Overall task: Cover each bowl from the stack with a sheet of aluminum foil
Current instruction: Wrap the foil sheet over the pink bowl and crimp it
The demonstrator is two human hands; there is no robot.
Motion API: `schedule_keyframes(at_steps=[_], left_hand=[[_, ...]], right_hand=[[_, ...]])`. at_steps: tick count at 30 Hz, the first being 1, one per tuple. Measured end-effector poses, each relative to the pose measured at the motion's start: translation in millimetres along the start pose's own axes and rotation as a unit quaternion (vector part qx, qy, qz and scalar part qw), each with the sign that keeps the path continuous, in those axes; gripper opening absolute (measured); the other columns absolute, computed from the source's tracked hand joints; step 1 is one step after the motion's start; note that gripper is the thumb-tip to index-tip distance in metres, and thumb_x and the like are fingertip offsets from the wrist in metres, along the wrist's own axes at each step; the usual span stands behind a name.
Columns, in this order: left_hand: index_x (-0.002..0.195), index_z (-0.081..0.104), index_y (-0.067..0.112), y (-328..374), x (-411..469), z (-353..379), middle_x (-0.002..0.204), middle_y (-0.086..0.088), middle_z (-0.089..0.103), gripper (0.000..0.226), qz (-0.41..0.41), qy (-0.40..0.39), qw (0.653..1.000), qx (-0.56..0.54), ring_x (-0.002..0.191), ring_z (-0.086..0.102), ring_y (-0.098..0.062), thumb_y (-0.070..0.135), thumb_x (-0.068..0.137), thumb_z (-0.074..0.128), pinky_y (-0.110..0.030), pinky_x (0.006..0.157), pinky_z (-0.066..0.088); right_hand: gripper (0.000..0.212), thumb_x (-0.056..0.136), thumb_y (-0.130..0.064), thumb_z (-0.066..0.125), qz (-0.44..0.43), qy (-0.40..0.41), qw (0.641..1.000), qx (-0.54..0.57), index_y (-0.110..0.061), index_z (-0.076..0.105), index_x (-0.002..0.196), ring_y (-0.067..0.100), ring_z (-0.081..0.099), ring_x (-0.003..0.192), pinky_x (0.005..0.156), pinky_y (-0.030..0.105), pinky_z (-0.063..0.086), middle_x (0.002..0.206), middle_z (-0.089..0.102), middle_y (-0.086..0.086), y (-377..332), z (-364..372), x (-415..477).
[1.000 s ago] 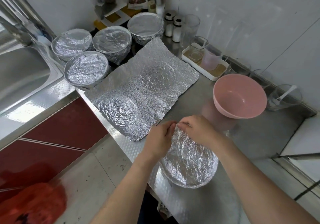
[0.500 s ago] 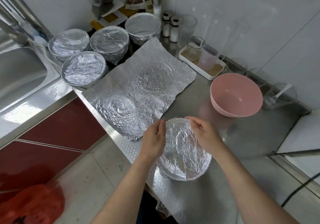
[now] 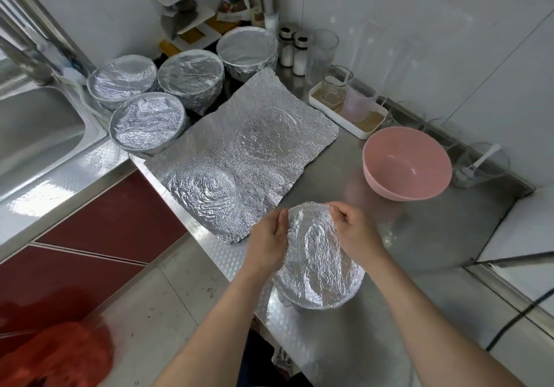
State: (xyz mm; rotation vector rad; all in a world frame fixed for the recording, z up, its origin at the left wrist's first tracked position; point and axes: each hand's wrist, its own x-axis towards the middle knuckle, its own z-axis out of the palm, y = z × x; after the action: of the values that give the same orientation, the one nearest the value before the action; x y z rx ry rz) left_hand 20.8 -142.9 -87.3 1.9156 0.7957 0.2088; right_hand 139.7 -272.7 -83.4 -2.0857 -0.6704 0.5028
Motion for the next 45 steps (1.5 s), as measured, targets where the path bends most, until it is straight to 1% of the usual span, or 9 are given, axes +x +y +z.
schedule_keyframes(at_steps=[5, 10, 13, 18, 24, 29, 32, 37, 45], left_hand=[[0.113, 0.064, 0.010, -2.9, -2.2, -8.4, 0.084, 0.001, 0.063, 0.034, -0.033, -0.037, 0.998, -0.032, 0.071, 0.054, -0.011, 0.031, 0.104, 0.038, -0.027, 0.069, 0.039], [0.137, 0.054, 0.015, 9.0, 13.5, -18.5, 0.134, -0.001, 0.059, 0.043, 0.016, -0.049, 0.997, 0.062, 0.120, 0.055, -0.017, 0.037, 0.102, 0.042, -0.022, 0.096, 0.035], [0.132, 0.059, 0.018, 15.7, 25.4, -12.4, 0.128, -0.001, 0.064, 0.042, 0.022, -0.111, 0.989, 0.095, 0.107, 0.062, -0.016, 0.042, 0.101, 0.044, -0.023, 0.091, 0.040], [0.103, 0.068, 0.016, 19.4, 27.3, -2.5, 0.065, 0.006, 0.059, 0.032, 0.048, -0.102, 0.982, 0.151, 0.066, 0.055, -0.016, 0.035, 0.103, 0.043, -0.026, 0.062, 0.036], [0.079, 0.058, 0.020, 13.4, 14.0, -5.7, 0.055, 0.006, 0.049, 0.029, 0.001, -0.010, 0.995, 0.100, 0.053, 0.045, -0.015, 0.029, 0.103, 0.045, -0.027, 0.051, 0.030], [0.068, 0.051, 0.012, 2.9, -0.4, 1.1, 0.052, -0.003, 0.044, 0.042, -0.127, 0.134, 0.979, -0.082, 0.050, 0.043, -0.020, 0.031, 0.104, 0.041, -0.032, 0.054, 0.033], [0.072, 0.054, 0.008, -2.1, -9.3, 2.1, 0.063, -0.007, 0.050, 0.042, -0.157, 0.177, 0.958, -0.159, 0.061, 0.046, -0.022, 0.032, 0.104, 0.039, -0.040, 0.062, 0.038], [0.142, 0.047, 0.009, 4.3, -3.9, -4.7, 0.143, -0.002, 0.049, 0.045, -0.166, 0.158, 0.954, -0.191, 0.134, 0.044, -0.020, 0.032, 0.103, 0.045, -0.036, 0.114, 0.032], [0.142, 0.048, 0.020, 21.8, 8.6, -1.7, 0.147, 0.000, 0.045, 0.044, -0.173, 0.125, 0.944, -0.251, 0.136, 0.041, -0.019, 0.038, 0.103, 0.041, -0.036, 0.112, 0.031]], right_hand=[[0.023, 0.101, -0.022, 0.046, 0.039, -0.040, 0.998, -0.008, -0.016, 0.066, 0.092, -0.003, 0.043, 0.052, 0.053, 0.015, 0.032, 0.053, 0.046, -0.018, -5.1, -2.4, 0.1], [0.032, 0.100, -0.024, 0.046, 0.084, 0.007, 0.996, -0.006, -0.006, 0.063, 0.120, 0.018, 0.062, 0.105, 0.092, 0.028, 0.045, 0.115, 0.068, 0.007, -2.8, -21.4, -9.7], [0.030, 0.100, -0.016, 0.045, 0.116, 0.023, 0.990, 0.081, 0.010, 0.058, 0.098, 0.040, 0.059, 0.094, 0.086, 0.045, 0.046, 0.098, 0.062, 0.030, 1.1, -18.2, -26.1], [0.027, 0.101, -0.016, 0.044, 0.139, 0.067, 0.979, 0.136, 0.003, 0.058, 0.086, 0.009, 0.040, 0.062, 0.062, 0.030, 0.036, 0.068, 0.045, 0.004, -0.5, 5.9, -33.9], [0.032, 0.102, -0.019, 0.042, 0.082, -0.015, 0.995, 0.046, -0.002, 0.055, 0.079, 0.004, 0.032, 0.048, 0.051, 0.026, 0.027, 0.056, 0.036, -0.005, -9.1, 1.4, -9.1], [0.037, 0.102, -0.031, 0.042, 0.049, -0.093, 0.994, -0.034, -0.014, 0.056, 0.131, 0.015, 0.060, 0.112, 0.098, 0.032, 0.045, 0.121, 0.065, 0.002, -21.6, -14.5, 30.9], [0.037, 0.103, -0.020, 0.041, 0.067, -0.014, 0.997, 0.033, 0.010, 0.055, 0.119, 0.031, 0.054, 0.112, 0.095, 0.035, 0.040, 0.122, 0.057, 0.025, -26.8, -29.7, 25.7], [0.034, 0.101, -0.021, 0.046, 0.251, 0.176, 0.922, 0.235, -0.002, 0.056, 0.127, 0.012, 0.052, 0.112, 0.092, 0.024, 0.037, 0.133, 0.056, 0.006, -13.2, -18.8, -17.8], [0.055, 0.081, -0.060, 0.057, 0.367, 0.191, 0.798, 0.438, -0.027, 0.059, 0.126, 0.013, 0.057, 0.115, 0.107, 0.044, 0.041, 0.130, 0.060, -0.002, 2.4, 24.4, -38.8]])
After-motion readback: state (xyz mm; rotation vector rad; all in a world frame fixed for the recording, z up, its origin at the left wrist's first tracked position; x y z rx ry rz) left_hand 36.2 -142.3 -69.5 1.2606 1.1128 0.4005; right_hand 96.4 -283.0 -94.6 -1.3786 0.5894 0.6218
